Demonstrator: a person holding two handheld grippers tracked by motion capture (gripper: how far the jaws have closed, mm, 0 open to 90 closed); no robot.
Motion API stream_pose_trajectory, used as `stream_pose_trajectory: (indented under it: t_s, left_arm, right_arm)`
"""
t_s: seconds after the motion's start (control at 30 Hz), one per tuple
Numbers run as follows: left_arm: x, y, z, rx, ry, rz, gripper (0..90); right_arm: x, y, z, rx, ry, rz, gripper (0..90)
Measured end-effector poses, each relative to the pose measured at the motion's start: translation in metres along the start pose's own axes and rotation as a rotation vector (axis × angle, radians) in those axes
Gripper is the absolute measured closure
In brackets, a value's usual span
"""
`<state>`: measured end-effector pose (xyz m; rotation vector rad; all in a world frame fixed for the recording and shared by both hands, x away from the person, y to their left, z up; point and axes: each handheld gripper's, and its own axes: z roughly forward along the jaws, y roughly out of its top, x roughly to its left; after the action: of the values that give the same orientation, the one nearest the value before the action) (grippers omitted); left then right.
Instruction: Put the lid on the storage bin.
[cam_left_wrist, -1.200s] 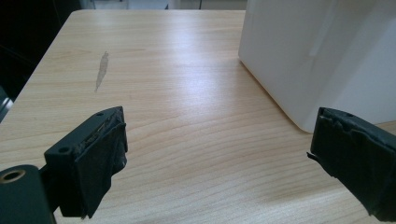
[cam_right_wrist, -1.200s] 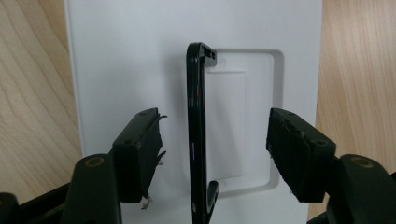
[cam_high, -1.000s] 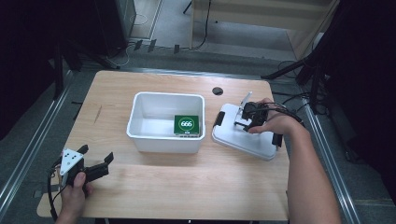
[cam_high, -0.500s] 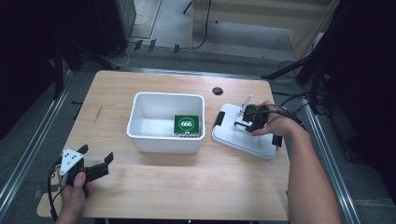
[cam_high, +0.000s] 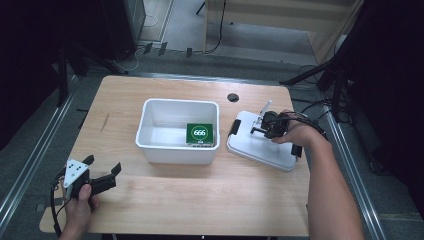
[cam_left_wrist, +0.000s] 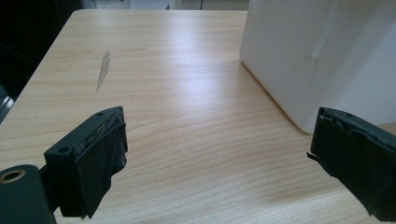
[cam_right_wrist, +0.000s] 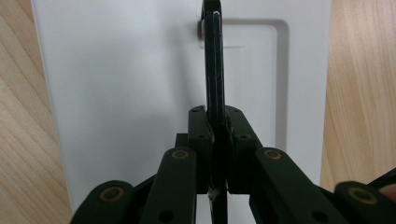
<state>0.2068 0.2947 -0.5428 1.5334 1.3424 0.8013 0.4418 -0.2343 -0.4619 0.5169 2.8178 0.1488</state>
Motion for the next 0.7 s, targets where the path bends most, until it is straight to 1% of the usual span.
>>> stream_pose_trajectory:
  t_s: [0.17, 0.3, 0.33, 0.53, 0.7]
  left_arm:
    - [0.000, 0.000, 0.000, 0.000, 0.001, 0.000, 4.5]
    - [0.000, 0.000, 0.000, 0.001, 0.001, 0.001, 4.5]
    - [0.000, 0.000, 0.000, 0.002, 0.002, 0.001, 4.5]
    - [0.000, 0.000, 0.000, 0.002, 0.001, 0.002, 4.5]
    - [0.000, 0.000, 0.000, 0.002, 0.002, 0.001, 4.5]
  right_arm:
    - [-0.002, -0.002, -0.002, -0.005, 0.017, 0.007, 85.2]
    - [-0.004, -0.004, -0.004, -0.013, 0.021, 0.008, 85.3]
    - [-0.004, -0.005, -0.006, -0.018, 0.021, 0.017, 85.4]
    - [-0.006, -0.005, -0.019, -0.051, 0.013, 0.018, 85.4]
    - [-0.008, -0.005, -0.032, -0.052, -0.004, 0.006, 85.5]
